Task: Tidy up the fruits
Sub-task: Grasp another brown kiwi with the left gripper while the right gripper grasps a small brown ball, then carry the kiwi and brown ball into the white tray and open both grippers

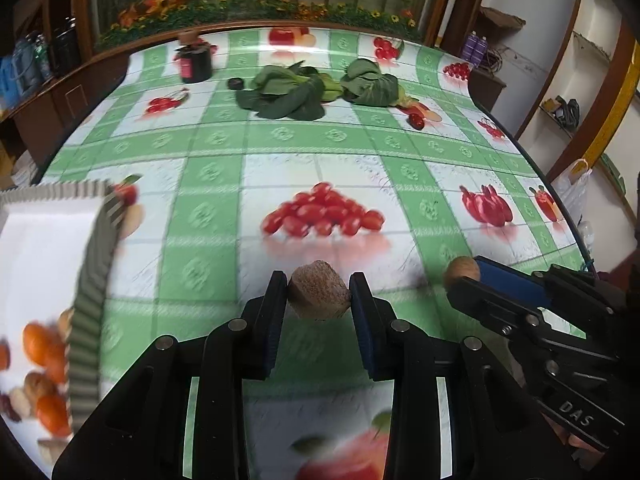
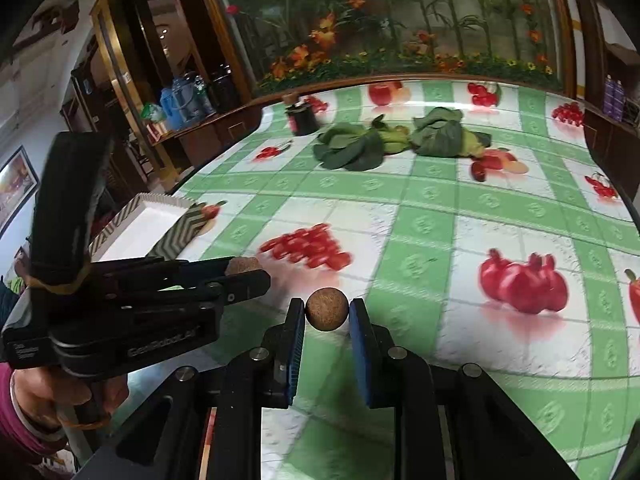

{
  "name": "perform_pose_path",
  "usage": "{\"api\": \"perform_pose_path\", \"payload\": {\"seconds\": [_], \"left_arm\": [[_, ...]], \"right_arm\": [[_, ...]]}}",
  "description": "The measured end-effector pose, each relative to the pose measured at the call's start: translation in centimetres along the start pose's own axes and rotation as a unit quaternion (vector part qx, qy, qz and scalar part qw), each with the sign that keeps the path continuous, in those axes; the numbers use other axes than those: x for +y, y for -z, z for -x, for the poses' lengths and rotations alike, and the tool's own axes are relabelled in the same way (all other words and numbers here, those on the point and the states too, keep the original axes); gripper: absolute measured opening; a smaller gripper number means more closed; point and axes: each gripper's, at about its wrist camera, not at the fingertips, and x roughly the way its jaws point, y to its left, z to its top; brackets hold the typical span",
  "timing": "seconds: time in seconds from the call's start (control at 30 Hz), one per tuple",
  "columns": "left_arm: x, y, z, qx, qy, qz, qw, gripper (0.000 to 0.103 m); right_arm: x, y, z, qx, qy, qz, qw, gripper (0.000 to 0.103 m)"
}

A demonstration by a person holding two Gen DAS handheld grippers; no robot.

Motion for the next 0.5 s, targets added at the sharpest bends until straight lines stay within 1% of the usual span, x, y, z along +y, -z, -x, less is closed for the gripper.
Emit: {"api": "perform_pose_path", "payload": {"seconds": [0.23, 0.5], "left_arm": [[2.1, 2.0, 2.6, -0.015, -0.019, 0.006, 0.9997, 0.031], [4.9, 3.1, 5.5, -0.033, -0.037, 0.020, 0.9986, 0.031]], "right_arm": [[2.9, 0.9, -0.5, 0.008, -0.014, 0.007, 1.000, 0.022], [6.3, 1.0, -0.8, 0.008, -0.028, 0.027, 0.999, 0.022]]}}
